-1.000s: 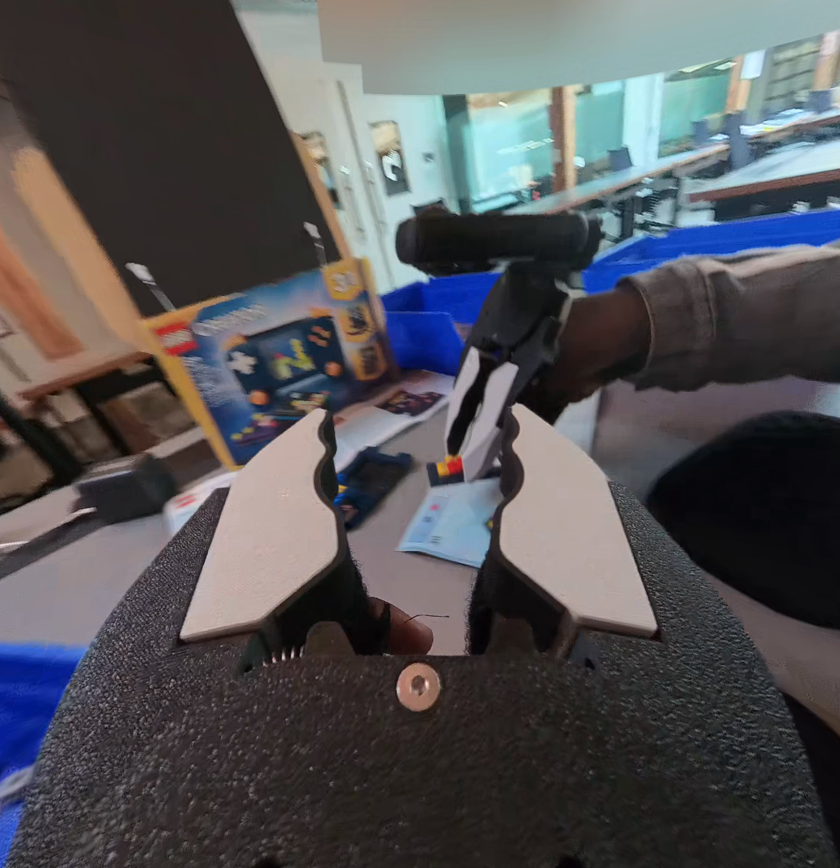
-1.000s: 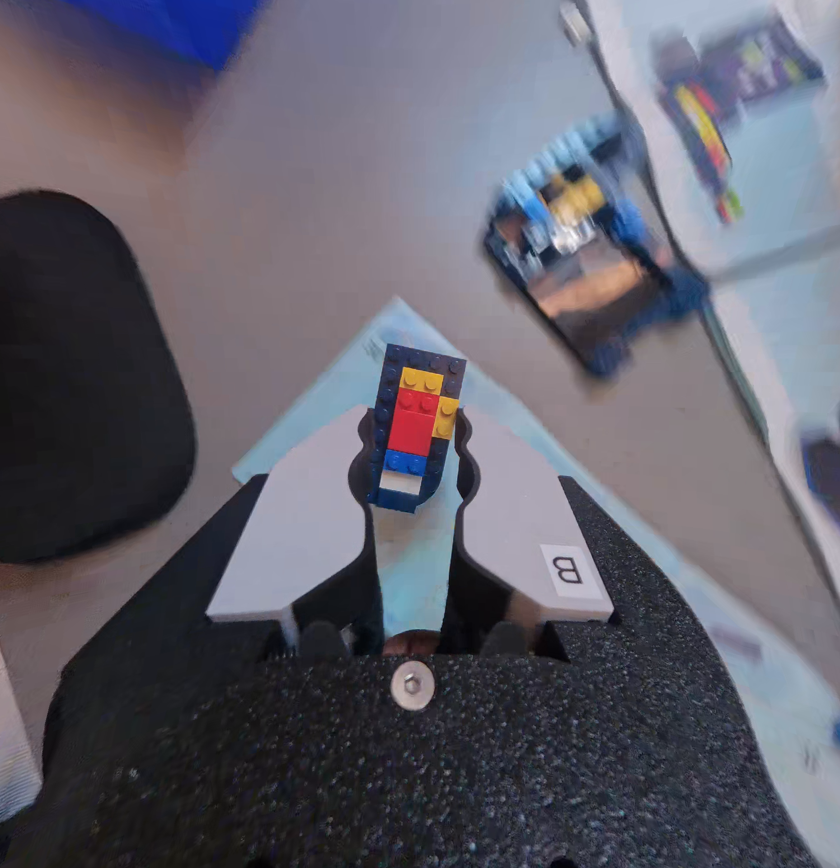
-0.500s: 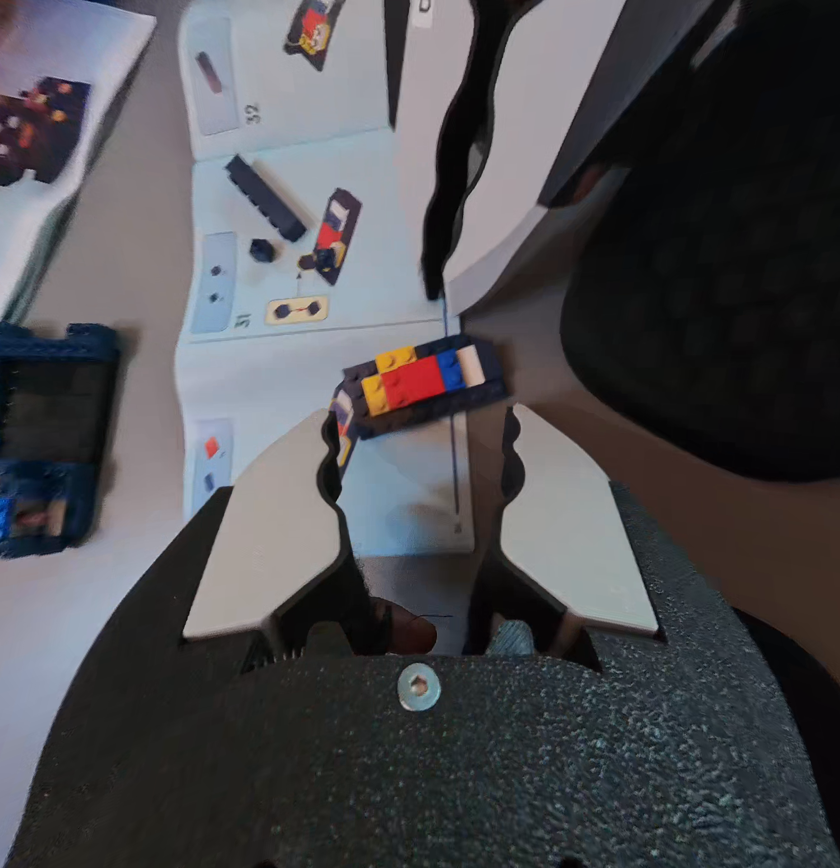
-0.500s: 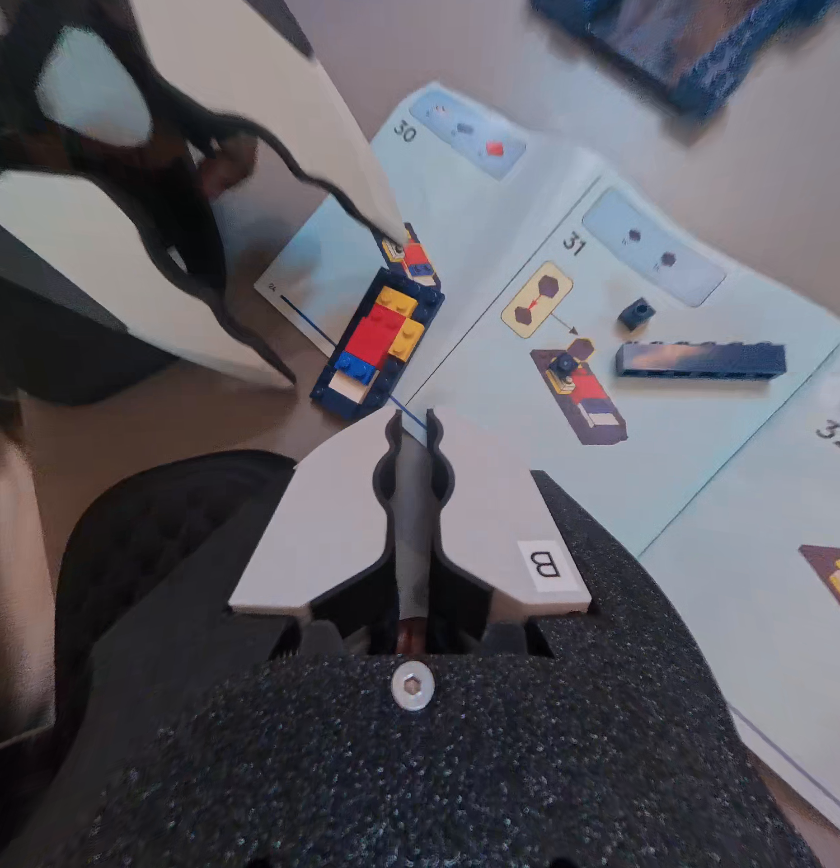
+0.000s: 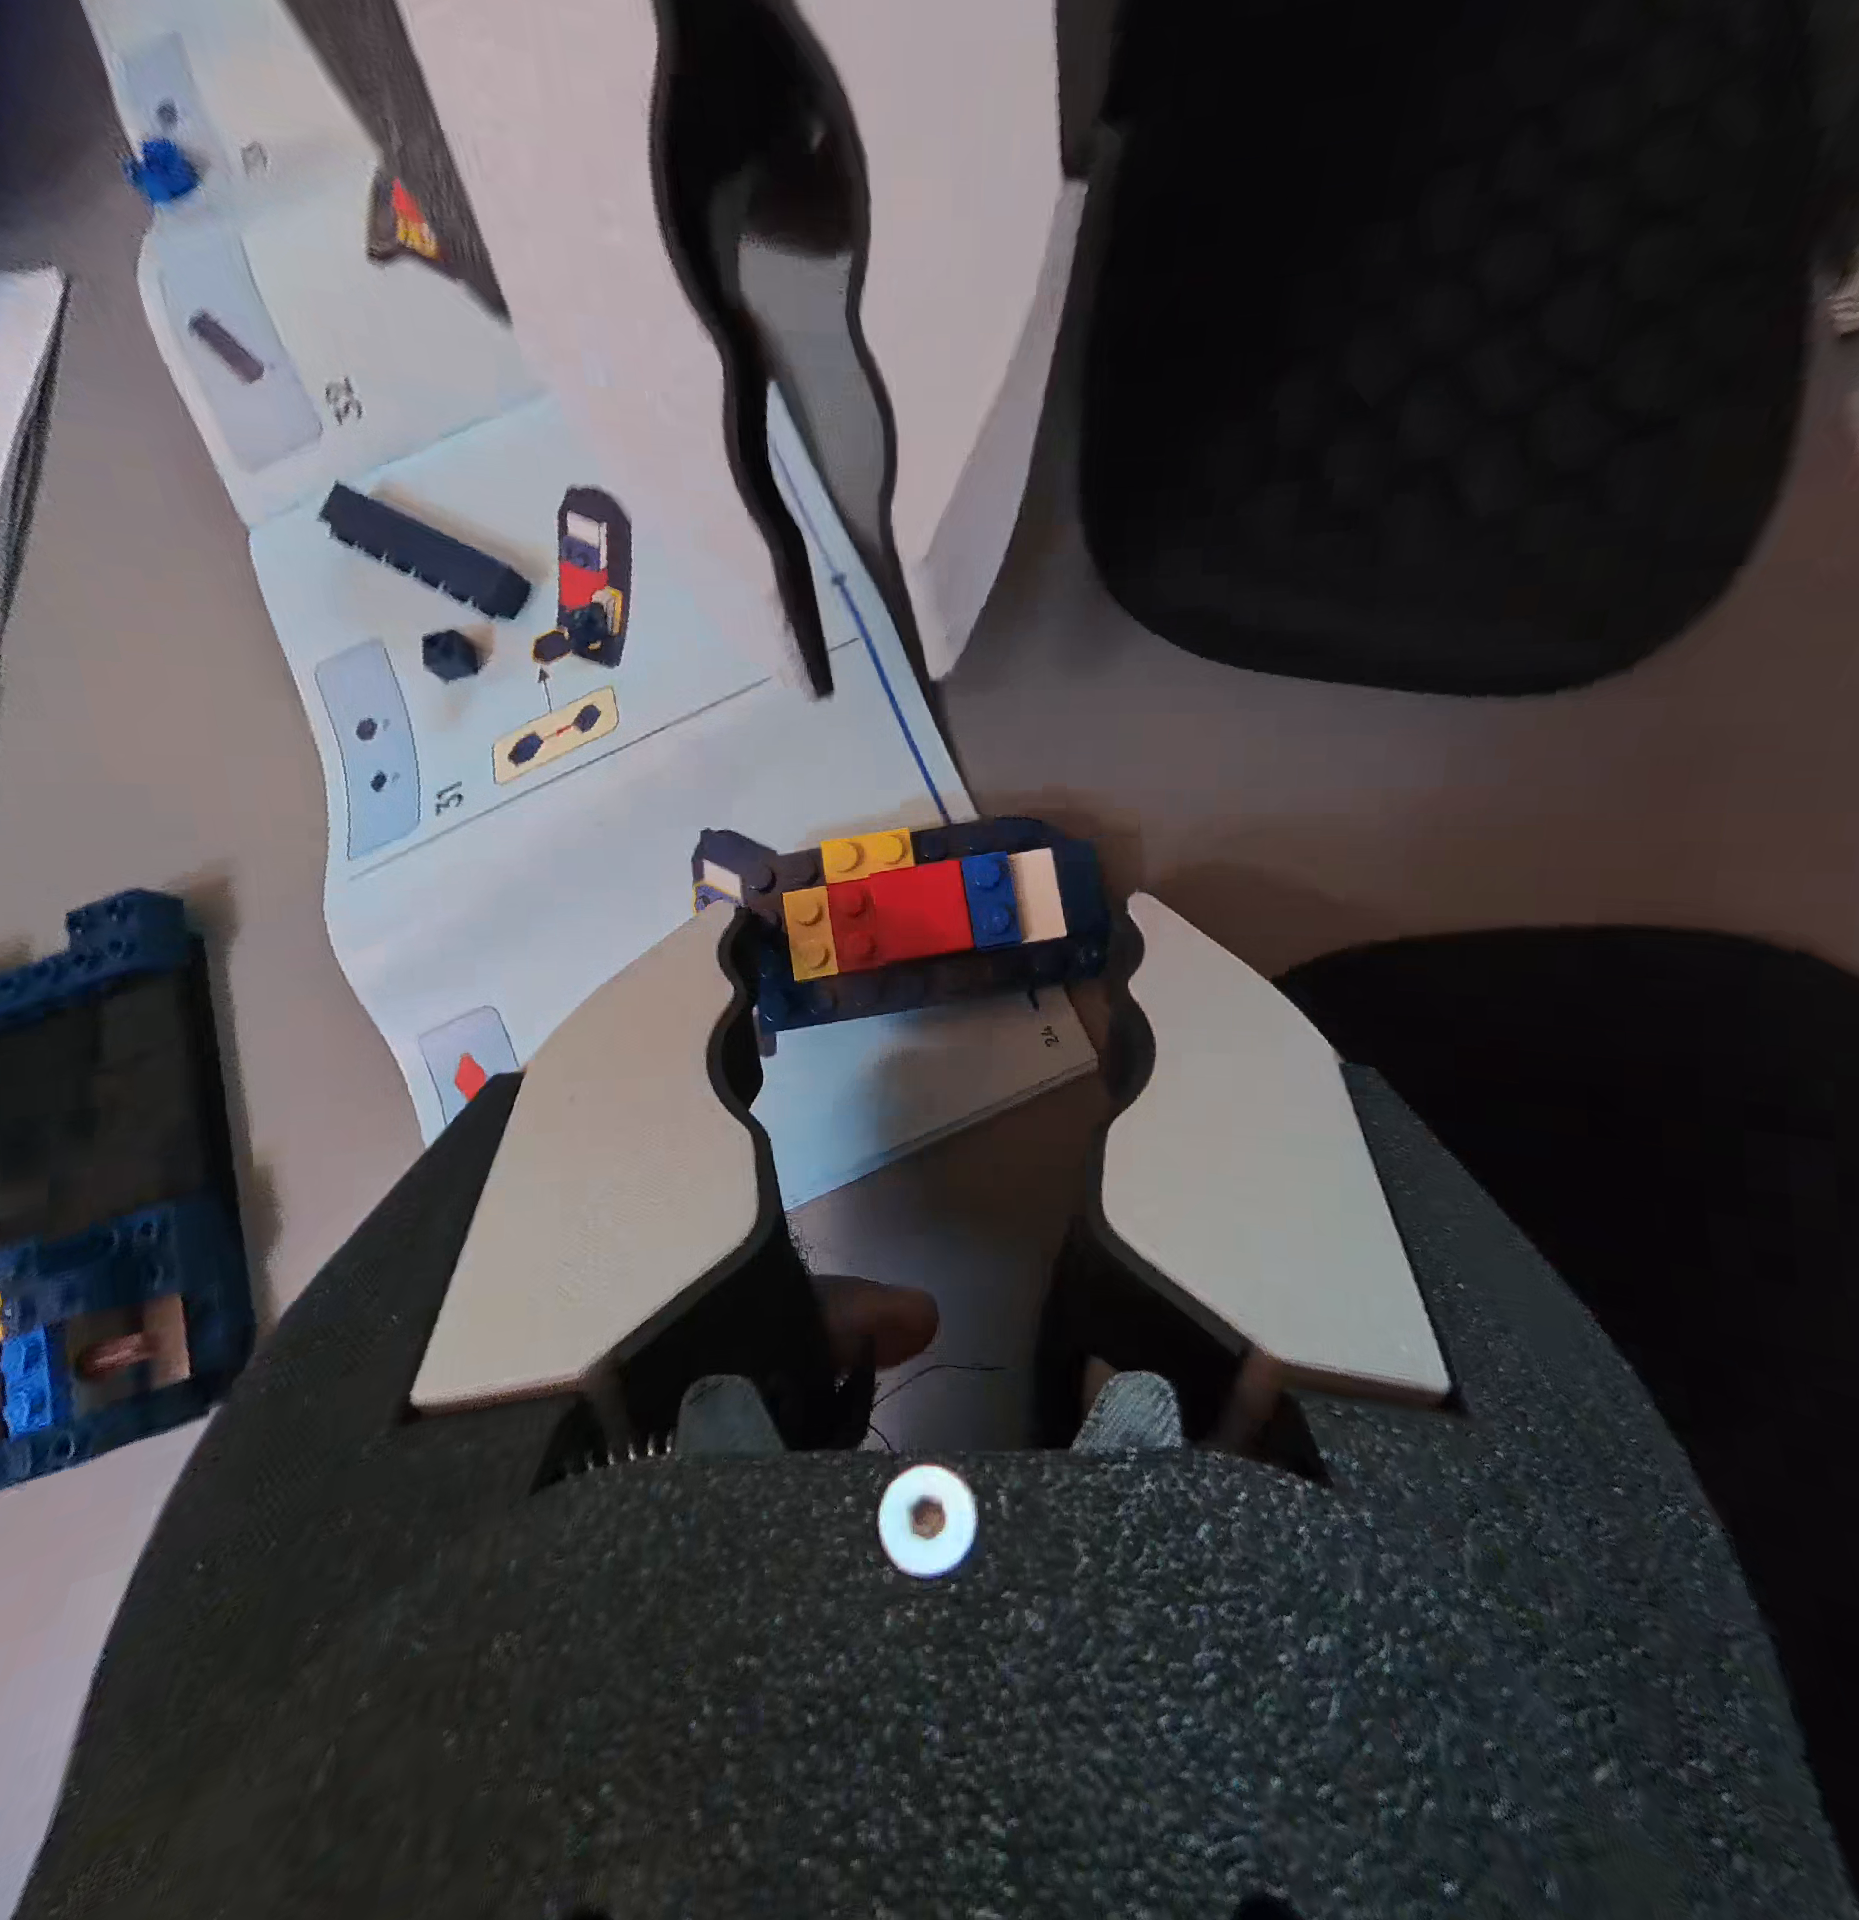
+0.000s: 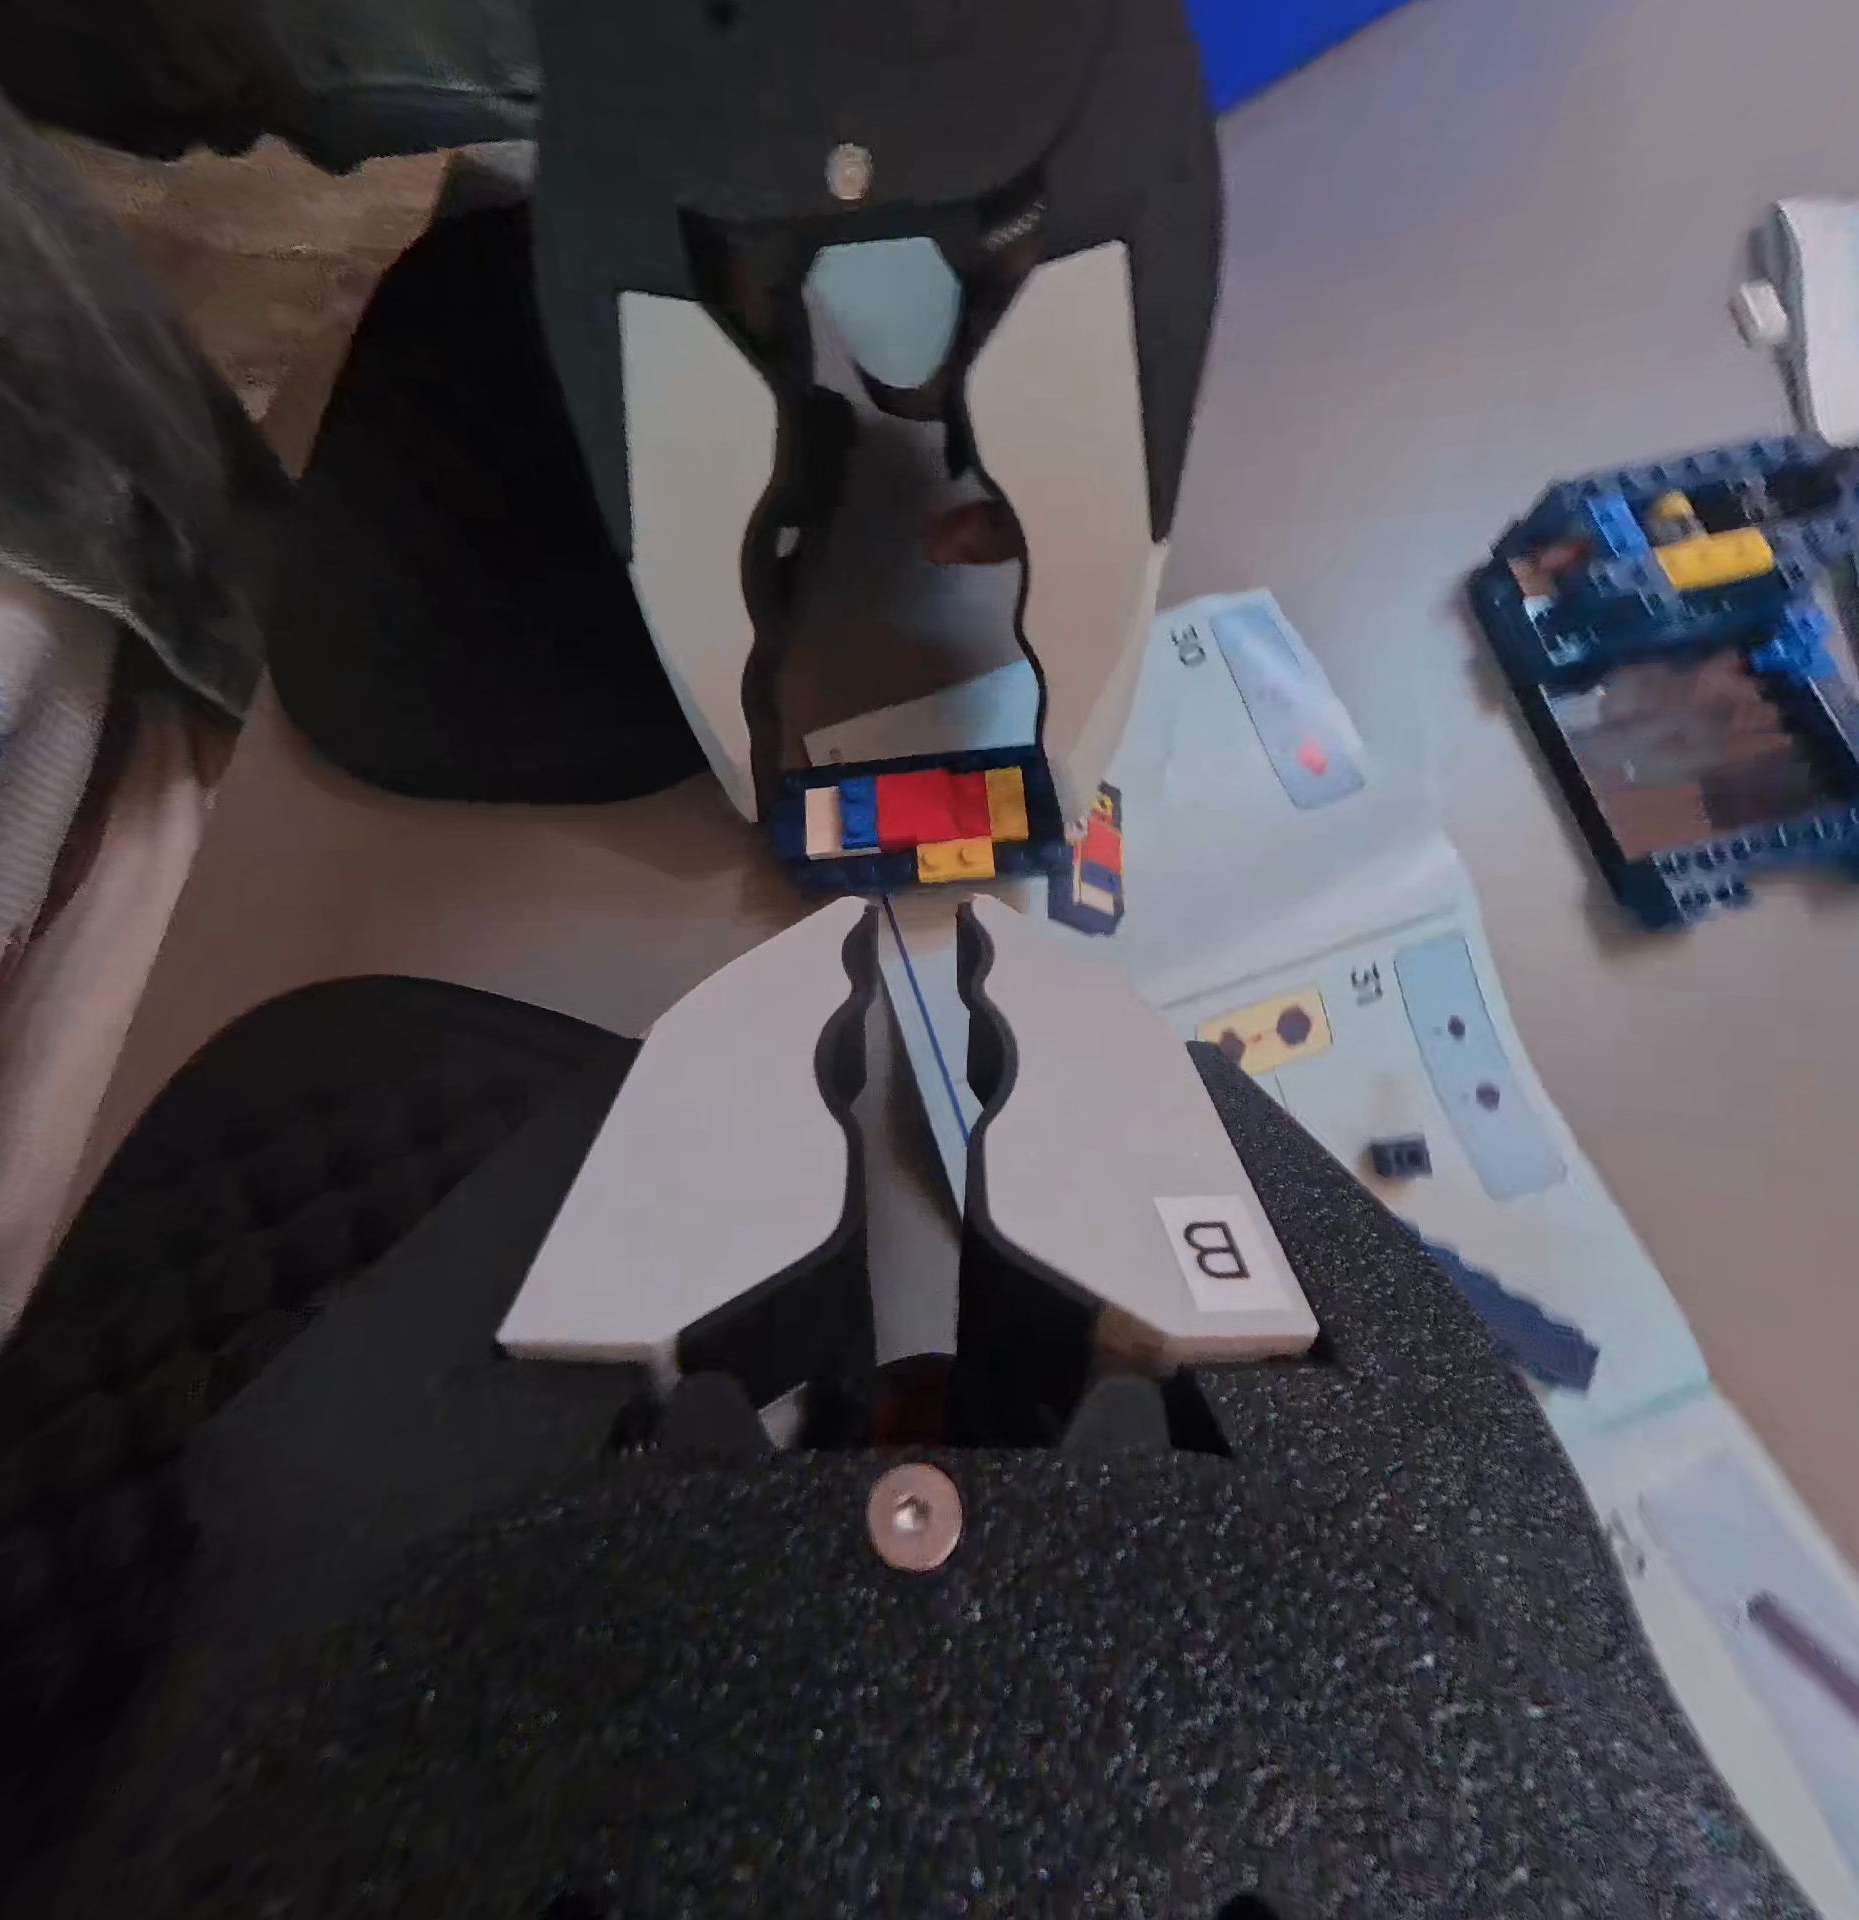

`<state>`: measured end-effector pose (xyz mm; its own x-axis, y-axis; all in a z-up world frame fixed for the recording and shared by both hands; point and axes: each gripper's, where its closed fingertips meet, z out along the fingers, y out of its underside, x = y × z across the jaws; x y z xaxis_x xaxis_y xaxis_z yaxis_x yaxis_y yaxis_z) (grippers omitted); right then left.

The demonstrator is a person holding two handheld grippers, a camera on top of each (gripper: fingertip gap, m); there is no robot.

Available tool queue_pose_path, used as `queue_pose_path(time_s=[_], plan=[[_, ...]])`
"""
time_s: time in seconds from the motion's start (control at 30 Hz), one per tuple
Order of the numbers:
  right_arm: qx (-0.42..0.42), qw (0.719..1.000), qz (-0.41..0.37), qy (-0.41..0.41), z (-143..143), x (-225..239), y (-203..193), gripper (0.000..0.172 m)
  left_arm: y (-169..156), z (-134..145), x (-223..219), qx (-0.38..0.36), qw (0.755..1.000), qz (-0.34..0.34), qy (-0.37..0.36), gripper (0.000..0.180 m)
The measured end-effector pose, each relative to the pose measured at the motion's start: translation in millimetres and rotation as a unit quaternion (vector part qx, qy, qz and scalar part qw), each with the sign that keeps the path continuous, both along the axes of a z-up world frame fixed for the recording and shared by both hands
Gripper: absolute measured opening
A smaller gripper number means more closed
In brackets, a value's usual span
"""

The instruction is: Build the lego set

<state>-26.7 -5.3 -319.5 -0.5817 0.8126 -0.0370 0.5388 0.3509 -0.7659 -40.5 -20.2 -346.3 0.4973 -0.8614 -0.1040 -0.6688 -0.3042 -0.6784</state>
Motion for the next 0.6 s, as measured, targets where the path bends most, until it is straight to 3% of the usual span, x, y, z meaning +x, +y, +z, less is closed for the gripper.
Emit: queue_pose_path(time_s=[0.23, 0.33, 0.4, 0.6], plan=[[0.019, 0.999, 0.027, 0.000, -22, -17, -7, 0.021, -7, 14, -11, -0.030, 0.999, -0.006, -0.035, 0.067], [0.036, 0.999, 0.018, 0.018, -23, -21, -6, 0.018, 6, 17, -15, 0.008, 0.999, 0.036, -0.037, 0.026], [0.050, 0.998, 0.010, 0.028, -22, -24, -4, 0.018, 11, 19, -11, 0.013, 0.997, 0.053, -0.055, 0.009], [0.048, 0.999, 0.004, 0.014, -28, -24, -6, 0.018, 8, -1, -6, -0.031, 0.996, 0.072, -0.039, 0.000]])
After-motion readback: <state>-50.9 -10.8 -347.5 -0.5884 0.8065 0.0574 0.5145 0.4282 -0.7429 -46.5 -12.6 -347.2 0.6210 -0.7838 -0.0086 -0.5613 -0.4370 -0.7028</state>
